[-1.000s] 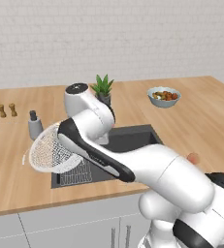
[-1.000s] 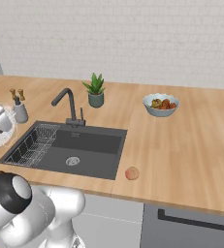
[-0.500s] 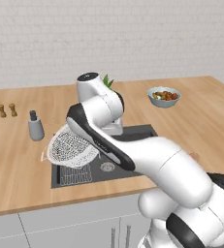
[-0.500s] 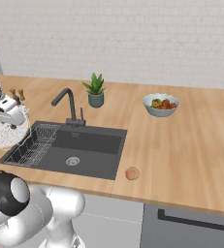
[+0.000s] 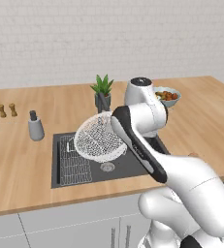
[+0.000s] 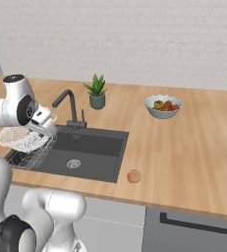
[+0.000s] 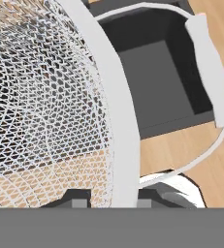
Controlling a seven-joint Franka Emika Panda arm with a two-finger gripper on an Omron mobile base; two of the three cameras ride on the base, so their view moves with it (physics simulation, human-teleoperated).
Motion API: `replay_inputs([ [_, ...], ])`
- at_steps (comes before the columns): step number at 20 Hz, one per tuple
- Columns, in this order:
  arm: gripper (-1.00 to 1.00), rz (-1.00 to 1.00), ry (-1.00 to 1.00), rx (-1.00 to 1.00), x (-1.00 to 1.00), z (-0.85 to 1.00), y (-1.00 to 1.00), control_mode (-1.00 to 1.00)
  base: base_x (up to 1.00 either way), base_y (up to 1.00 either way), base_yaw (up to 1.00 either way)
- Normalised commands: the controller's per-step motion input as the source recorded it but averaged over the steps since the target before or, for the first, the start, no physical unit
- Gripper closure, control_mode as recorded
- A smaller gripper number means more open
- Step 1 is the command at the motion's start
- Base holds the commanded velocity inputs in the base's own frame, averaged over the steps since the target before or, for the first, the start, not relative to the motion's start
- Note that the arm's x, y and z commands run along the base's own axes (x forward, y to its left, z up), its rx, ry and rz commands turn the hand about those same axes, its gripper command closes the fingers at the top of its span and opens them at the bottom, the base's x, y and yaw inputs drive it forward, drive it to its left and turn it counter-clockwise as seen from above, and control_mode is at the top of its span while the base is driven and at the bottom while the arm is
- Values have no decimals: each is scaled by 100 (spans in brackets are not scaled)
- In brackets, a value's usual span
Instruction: Put the colander in the sink, put the peach in the colander, and turn on the sink faucet and pour water over the colander.
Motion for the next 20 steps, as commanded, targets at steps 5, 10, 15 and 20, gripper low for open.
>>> replay_inputs([
  [5, 100, 8, 0, 10, 28, -3, -98, -100, 0, 0, 0],
  [10, 100, 12, 0, 7, 30, -18, -67, -100, 0, 0, 0],
  [15, 100, 10, 0, 2, 2, -45, -20, -100, 0, 0, 0],
  [20, 100, 4, 0, 0, 24, -40, -1, -100, 0, 0, 0],
])
